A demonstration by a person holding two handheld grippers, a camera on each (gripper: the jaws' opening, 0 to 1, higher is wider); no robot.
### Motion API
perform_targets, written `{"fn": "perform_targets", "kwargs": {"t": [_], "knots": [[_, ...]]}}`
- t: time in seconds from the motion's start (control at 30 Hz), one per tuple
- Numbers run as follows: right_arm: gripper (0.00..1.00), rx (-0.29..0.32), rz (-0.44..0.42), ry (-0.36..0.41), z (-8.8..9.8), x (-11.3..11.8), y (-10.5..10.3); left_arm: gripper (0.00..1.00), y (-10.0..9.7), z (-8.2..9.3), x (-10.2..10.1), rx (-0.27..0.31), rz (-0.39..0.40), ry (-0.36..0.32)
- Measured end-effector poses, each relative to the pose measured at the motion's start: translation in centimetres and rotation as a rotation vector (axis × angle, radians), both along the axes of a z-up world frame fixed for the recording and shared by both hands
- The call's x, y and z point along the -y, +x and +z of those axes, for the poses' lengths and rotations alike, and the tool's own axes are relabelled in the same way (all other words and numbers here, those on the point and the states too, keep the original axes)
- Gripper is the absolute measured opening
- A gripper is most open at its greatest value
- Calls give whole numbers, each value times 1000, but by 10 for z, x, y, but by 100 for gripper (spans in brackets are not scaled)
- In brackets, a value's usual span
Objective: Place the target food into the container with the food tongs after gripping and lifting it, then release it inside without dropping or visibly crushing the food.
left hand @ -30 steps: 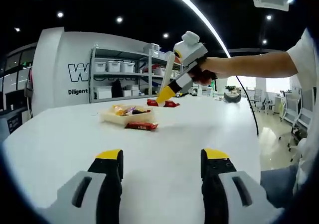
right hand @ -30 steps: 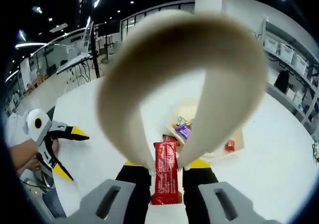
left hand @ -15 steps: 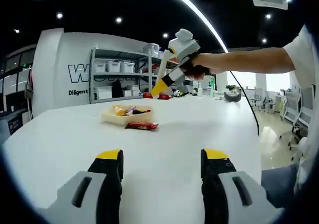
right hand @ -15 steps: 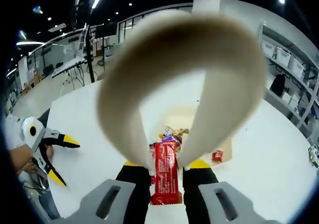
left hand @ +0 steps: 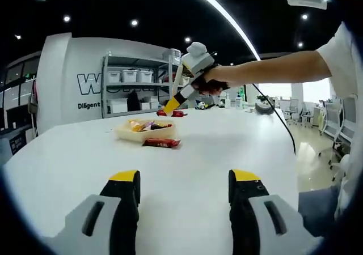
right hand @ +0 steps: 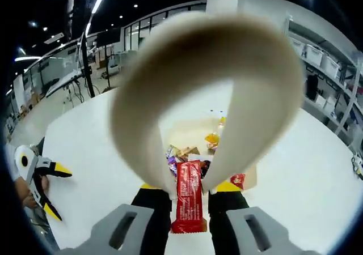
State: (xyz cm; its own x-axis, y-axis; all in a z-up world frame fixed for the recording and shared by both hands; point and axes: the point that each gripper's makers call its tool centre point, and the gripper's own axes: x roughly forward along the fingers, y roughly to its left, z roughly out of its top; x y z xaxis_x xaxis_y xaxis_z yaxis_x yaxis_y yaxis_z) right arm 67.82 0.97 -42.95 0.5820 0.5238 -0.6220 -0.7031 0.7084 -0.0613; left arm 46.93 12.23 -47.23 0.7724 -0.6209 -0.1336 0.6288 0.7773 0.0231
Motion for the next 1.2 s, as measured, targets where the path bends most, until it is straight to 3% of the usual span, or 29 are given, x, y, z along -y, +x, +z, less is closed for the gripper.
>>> {"fn": "perform_targets", "kwargs": {"t": [0.37,1.07,1.2], "knots": [[19,-20,-52,24,-18,6,25,62,0,-2,3,-4,-9,4],[20,-29,-40,5,-45,-4,27,62,2,-1,0,6,-2,2],[20,-59,-64,60,-48,-7,29,62,3,-2,-1,3,-3,6]]}}
